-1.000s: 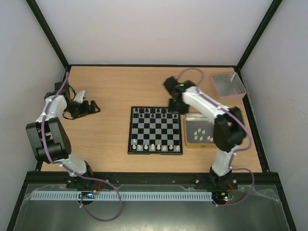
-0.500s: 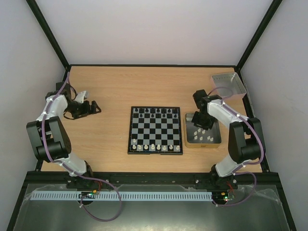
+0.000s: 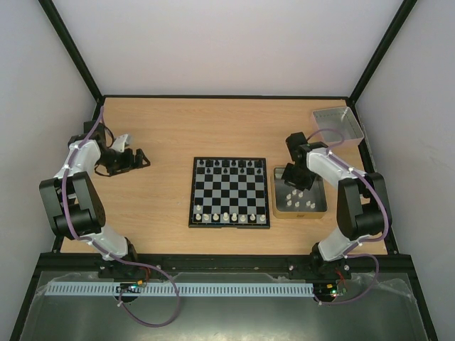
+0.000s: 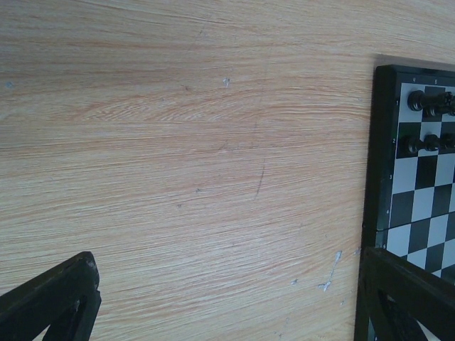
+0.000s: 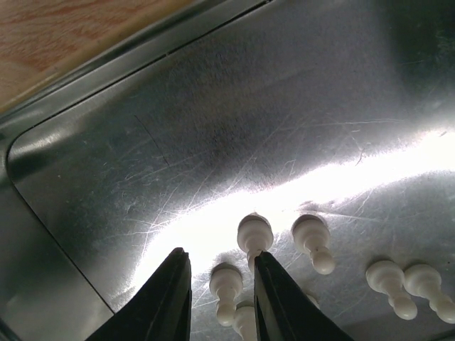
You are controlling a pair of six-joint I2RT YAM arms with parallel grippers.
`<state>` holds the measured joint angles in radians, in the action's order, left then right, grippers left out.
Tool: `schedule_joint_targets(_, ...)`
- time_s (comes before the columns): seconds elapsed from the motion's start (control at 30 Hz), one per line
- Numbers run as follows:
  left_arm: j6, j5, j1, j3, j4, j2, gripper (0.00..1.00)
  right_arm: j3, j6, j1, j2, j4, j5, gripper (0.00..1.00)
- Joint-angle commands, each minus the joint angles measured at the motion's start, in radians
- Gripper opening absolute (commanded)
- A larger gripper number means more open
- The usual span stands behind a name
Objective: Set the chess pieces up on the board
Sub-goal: Pick up the chess piece from the storage box.
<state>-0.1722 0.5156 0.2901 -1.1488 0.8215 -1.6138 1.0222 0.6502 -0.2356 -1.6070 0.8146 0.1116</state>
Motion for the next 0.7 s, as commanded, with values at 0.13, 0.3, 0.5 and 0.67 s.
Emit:
schedule_joint_targets(0.13,0.000,-0.002,-0.004,-0.002,0.013,-0.016,0.99,-0.021,-0.010,0.012,-0.002,-0.003,-0.020,0.24)
schedule_joint_targets(0.3,0.002,-0.003,-0.007,-0.005,0.013,-0.024,0.99,-0.024,-0.037,0.015,0.005,0.007,-0.025,0.24)
schedule_joint_targets(0.5,0.002,-0.004,-0.013,-0.012,0.016,-0.034,0.99,-0.047,-0.041,0.016,0.009,0.002,-0.021,0.23)
schedule_joint_targets(0.67,0.002,-0.008,-0.016,-0.011,0.013,-0.037,0.99,-0.059,-0.043,0.018,0.005,-0.009,-0.024,0.22)
